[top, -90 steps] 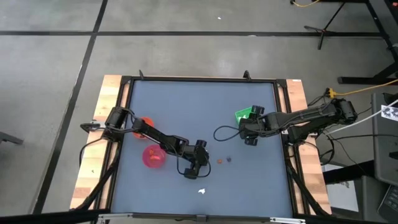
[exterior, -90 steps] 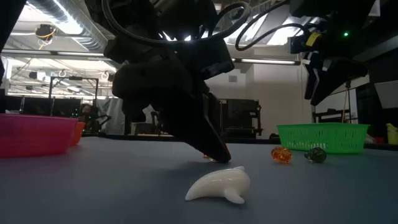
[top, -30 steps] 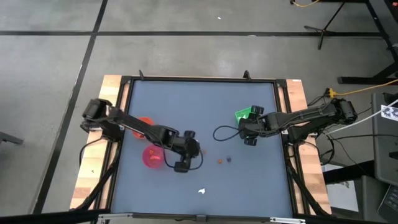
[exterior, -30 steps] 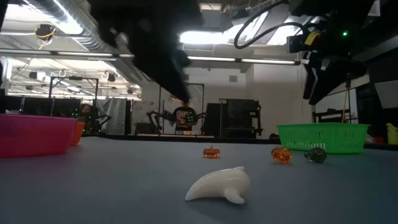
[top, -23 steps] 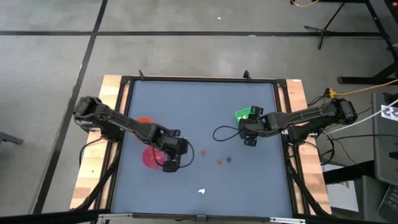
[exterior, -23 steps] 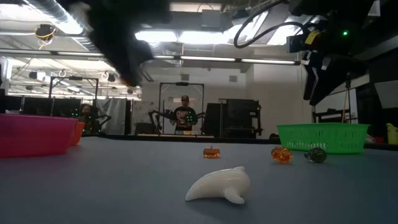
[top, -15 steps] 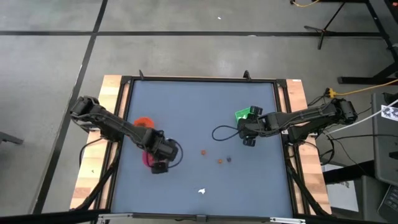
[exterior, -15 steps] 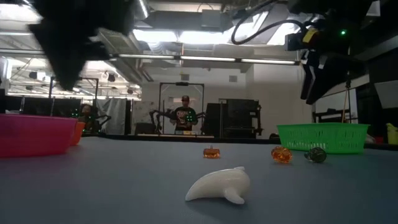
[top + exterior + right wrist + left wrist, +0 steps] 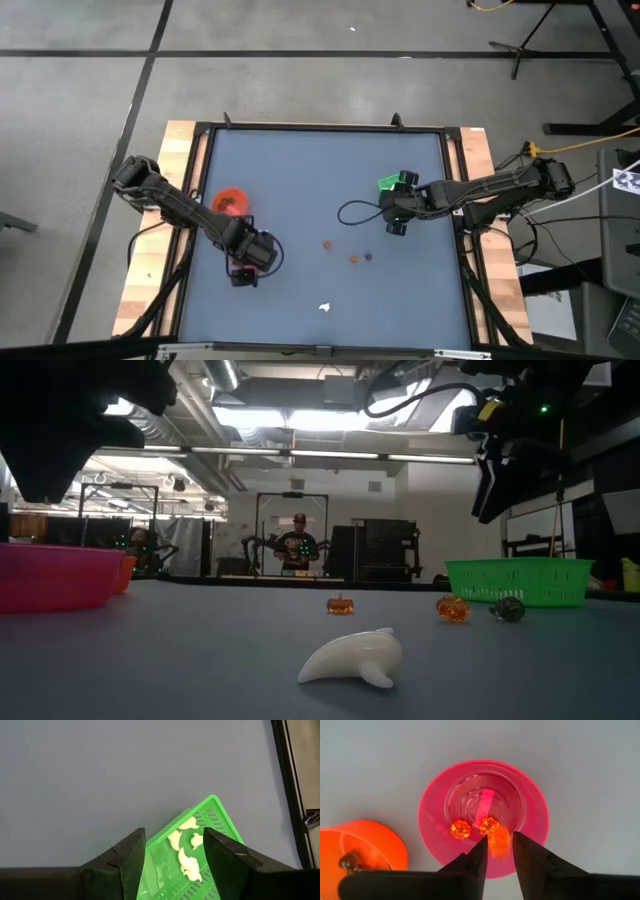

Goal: Sort Halloween decoration
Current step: Put the orange pumpkin toy into the red bowl

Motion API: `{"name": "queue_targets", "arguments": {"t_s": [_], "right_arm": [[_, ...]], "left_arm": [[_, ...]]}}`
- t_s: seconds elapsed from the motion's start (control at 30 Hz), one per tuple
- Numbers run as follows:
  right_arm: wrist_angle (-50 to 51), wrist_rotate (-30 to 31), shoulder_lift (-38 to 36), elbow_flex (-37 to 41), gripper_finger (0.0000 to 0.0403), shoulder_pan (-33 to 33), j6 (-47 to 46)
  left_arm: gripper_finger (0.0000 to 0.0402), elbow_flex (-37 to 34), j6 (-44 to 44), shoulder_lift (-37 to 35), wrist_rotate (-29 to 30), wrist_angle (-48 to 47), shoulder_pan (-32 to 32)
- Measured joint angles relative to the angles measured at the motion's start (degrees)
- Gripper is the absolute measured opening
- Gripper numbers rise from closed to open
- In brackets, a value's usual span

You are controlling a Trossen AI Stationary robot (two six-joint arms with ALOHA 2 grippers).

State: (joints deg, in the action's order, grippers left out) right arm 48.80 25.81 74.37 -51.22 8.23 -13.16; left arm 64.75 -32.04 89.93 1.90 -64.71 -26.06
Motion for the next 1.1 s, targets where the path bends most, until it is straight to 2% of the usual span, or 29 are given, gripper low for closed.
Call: {"name": "queue_targets", "arguments": {"t_s": [0.13, 0.33, 0.5, 0.63, 0.77, 0.97, 1.1], "right_arm": [[0.0, 0.0, 0.0, 0.0, 0.02, 0.0, 0.0], [-0.4, 0.0, 0.0, 0.0, 0.02, 0.0, 0.0], [-1.3, 0.0, 0.0, 0.0, 0.02, 0.0, 0.0], [-1.4, 0.0, 0.0, 0.0, 0.02, 0.0, 0.0], [-1.4, 0.0, 0.0, 0.0, 0.02, 0.0, 0.0], [-1.4, 0.0, 0.0, 0.0, 0.02, 0.0, 0.0], [-1.4, 0.0, 0.0, 0.0, 0.02, 0.0, 0.0]], "left_arm": [[0.0096, 0.0, -3.6, 0.0, 0.1, 0.0, 0.0], [0.0138, 0.0, -3.9, 0.0, 0.8, 0.2, 0.2], [0.0168, 0.0, -3.9, 0.0, 6.8, 4.4, 0.2], [0.0184, 0.0, -3.9, 0.0, 12.9, 9.6, 0.6], [0.0188, 0.0, -3.9, 0.0, 16.4, 16.1, 3.1], [0.0187, 0.0, -0.5, 0.0, 17.3, 29.5, 8.0], [0.0187, 0.0, 5.9, 0.0, 17.3, 39.8, 10.7]]}}
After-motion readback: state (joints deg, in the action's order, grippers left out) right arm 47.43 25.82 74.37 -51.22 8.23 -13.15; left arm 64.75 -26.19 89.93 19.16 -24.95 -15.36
